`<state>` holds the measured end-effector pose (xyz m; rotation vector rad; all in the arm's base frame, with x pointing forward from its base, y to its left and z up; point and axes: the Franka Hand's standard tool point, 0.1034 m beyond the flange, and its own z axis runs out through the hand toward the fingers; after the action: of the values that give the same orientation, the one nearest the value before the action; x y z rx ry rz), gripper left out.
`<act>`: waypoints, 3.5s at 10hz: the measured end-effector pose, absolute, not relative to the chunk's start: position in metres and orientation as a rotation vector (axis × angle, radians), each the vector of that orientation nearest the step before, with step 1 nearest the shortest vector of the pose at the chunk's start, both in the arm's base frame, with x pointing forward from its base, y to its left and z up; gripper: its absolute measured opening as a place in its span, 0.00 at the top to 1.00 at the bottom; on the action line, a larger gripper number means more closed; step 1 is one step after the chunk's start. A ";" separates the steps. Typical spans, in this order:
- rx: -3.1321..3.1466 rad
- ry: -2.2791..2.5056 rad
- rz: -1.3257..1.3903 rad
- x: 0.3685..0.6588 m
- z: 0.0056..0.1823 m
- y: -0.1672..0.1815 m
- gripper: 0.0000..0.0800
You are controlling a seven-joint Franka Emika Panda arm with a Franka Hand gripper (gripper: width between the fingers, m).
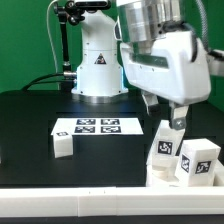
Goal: Assemble stool
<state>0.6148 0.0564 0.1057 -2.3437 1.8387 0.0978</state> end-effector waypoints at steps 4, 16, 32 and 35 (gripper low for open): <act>-2.591 1.446 0.052 0.616 0.110 0.056 0.19; -3.025 -0.015 -0.062 0.614 0.102 0.057 0.19; -2.659 -1.706 -0.018 0.613 0.088 0.050 0.36; -2.684 -1.666 -0.018 0.613 0.088 0.049 0.57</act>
Offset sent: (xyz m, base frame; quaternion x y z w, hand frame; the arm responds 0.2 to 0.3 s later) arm 0.0000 0.0000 0.0000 0.0000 0.0000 -0.1938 0.9810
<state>0.6127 0.0490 0.0876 -2.6841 -1.6657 -0.0181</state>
